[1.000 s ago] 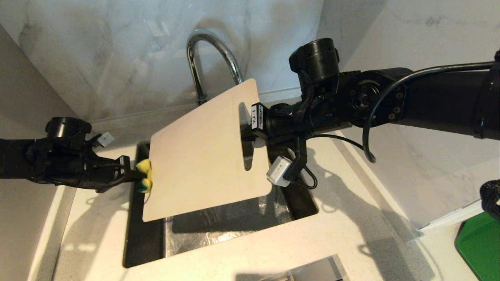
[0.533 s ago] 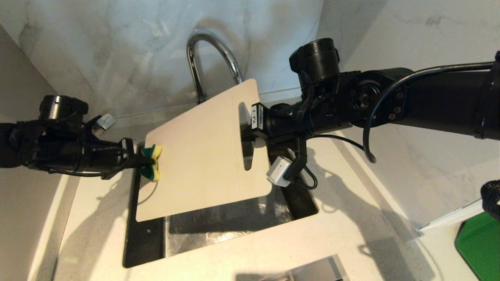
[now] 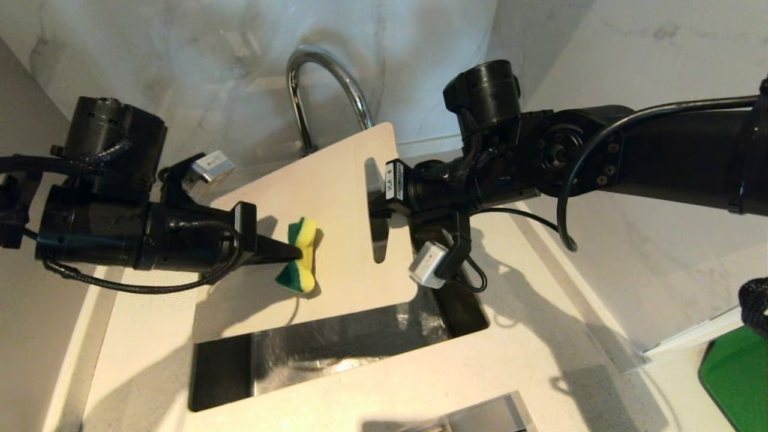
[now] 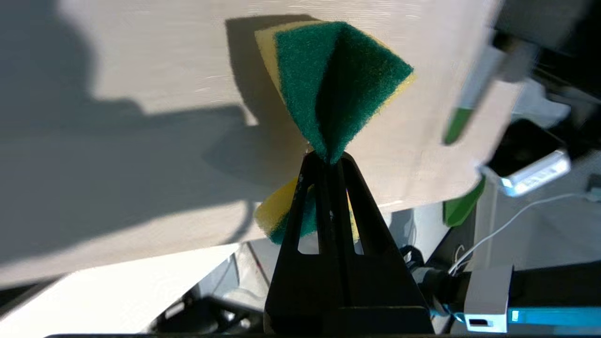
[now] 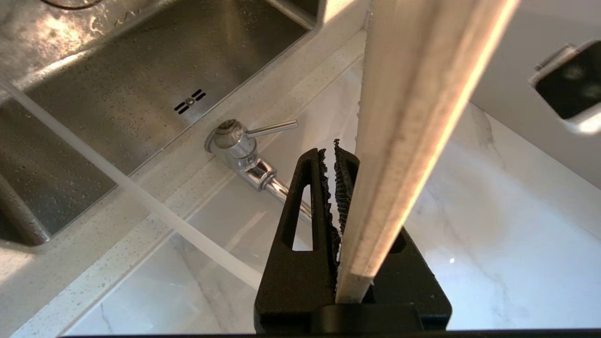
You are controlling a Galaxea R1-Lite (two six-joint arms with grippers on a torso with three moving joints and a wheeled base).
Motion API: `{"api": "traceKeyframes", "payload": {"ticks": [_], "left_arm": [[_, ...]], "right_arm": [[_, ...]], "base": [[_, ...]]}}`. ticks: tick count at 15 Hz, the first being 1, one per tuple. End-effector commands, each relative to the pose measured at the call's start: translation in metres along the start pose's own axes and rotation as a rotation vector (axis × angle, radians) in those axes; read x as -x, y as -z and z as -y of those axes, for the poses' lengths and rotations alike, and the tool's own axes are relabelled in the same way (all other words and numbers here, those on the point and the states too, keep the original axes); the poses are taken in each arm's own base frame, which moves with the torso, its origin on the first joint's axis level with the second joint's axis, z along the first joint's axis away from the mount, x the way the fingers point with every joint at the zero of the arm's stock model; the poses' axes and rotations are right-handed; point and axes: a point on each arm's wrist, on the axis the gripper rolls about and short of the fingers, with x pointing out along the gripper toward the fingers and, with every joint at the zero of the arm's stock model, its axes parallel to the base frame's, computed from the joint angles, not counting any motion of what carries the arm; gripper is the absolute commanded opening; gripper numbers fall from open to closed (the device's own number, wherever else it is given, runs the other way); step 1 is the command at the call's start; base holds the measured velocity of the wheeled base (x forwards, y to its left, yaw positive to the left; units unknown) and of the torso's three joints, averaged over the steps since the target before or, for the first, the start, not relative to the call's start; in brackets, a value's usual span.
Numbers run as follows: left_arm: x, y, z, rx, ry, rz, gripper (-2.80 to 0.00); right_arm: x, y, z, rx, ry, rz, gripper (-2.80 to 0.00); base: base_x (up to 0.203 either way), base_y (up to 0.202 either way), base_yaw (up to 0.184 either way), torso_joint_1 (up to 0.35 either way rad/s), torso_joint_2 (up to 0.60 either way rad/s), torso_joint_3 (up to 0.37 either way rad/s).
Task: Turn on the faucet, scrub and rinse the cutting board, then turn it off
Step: Scrub the cutting board underwater
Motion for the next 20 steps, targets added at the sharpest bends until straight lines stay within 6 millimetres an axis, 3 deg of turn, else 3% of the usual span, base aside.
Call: {"api": "traceKeyframes", "payload": {"ticks": [1, 3, 7, 20], "left_arm": [[0.001, 0.011, 0.013, -0.032, 0.05, -0.002, -2.8], [-0.001, 0.021, 0.016, -0.04, 0.055, -0.026, -2.8], [-0.011, 0.03, 0.001, -0.023, -0.003, -0.037, -2.8], [-0.013, 0.039, -0.083, 0.101, -0.17, 0.038, -2.8]], "right_arm": [[-0.001, 0.0, -0.001, 0.014, 0.0, 0.004, -2.8], [0.0, 0.0, -0.001, 0.014, 0.0, 0.003, -2.8], [0.0, 0.0, -0.001, 0.013, 0.0, 0.003, -2.8], [0.002, 0.0, 0.002, 0.012, 0.003, -0.001, -2.8]], "base": [[0.0, 0.0, 0.0, 0.0, 0.0, 0.0], [0.0, 0.0, 0.0, 0.0, 0.0, 0.0], [0.0, 0.0, 0.0, 0.0, 0.0, 0.0], [0.0, 0.0, 0.0, 0.0, 0.0, 0.0]]}}
